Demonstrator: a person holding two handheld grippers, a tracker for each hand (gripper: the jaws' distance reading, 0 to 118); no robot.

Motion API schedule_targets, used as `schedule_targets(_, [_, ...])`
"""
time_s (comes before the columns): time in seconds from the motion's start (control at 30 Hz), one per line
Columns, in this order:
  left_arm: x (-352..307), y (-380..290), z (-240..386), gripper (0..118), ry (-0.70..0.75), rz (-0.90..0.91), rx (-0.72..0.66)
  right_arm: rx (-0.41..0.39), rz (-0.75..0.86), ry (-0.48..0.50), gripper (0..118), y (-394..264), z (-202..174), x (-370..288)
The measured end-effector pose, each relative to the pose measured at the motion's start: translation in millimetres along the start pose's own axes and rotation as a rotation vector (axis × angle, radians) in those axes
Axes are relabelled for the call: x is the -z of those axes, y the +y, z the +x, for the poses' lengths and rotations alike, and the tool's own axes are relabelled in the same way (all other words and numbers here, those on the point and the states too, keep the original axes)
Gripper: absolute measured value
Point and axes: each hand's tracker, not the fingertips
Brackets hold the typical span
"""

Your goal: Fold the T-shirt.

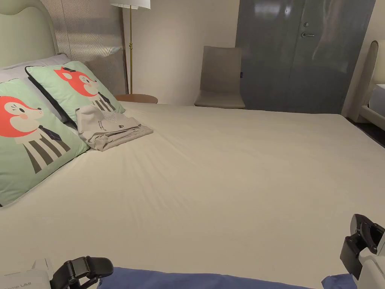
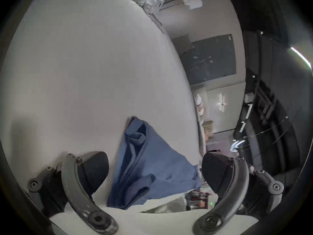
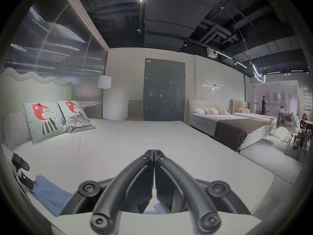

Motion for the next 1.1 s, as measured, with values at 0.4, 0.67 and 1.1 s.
schedule_targets(0.4, [38,6,18,13,0.205,-0.128,0.161,0.016,-0.013,0.026,1,4,-19,3])
schedule_targets(0.67, [2,0,12,5,0.123,-0.083,0.088,0.010,-0.005,0.026,1,8,-18,2])
schedule_targets(1.1, [-73,7,63,5,0.253,0.083,0.187,0.050,-0.003,0.046,1,6,-18,-1])
